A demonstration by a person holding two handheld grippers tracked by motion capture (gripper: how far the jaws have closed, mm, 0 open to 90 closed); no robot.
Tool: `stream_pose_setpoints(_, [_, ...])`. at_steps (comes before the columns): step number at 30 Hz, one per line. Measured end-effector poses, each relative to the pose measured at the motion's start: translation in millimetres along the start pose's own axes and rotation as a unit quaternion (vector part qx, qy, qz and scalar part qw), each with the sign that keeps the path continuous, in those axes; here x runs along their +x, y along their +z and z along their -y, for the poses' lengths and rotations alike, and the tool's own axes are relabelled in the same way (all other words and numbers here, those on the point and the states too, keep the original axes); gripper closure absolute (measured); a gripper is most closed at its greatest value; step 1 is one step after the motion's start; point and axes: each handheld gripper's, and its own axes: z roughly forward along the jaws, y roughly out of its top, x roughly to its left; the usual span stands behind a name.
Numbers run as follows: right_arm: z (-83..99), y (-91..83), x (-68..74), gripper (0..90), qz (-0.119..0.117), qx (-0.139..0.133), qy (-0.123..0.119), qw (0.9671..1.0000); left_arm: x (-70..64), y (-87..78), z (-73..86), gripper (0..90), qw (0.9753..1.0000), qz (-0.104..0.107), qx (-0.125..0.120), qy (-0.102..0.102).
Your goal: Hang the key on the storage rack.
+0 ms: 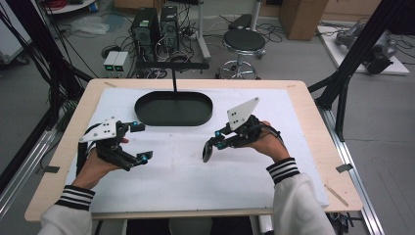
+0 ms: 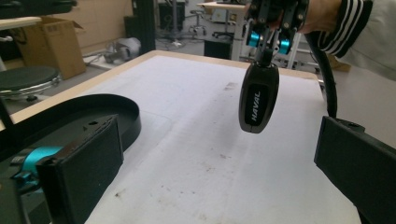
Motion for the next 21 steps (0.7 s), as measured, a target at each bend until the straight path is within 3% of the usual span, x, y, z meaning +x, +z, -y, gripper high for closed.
stream_pose_setpoints(6, [-5.9, 0.2, -5.2, 84.3, -0.002, -0.041, 0.027, 0.9988, 1.4, 19.0, -10.9, 1.7, 0.9996, 0.018, 0.019, 0.007])
stream_pose_setpoints(13, [-8.1, 3.6, -6.6, 84.3, -0.004, -0.062, 0.049, 0.9969, 1.4, 45.9, -20.4, 1.7, 0.998, 0.048, 0.041, 0.007])
stream_pose_setpoints(21, [-9.9, 4.0, -8.8, 84.3, 0.001, -0.083, 0.058, 0.9948, -2.3, 75.0, -28.3, 2.7, 0.996, 0.073, 0.052, 0.009])
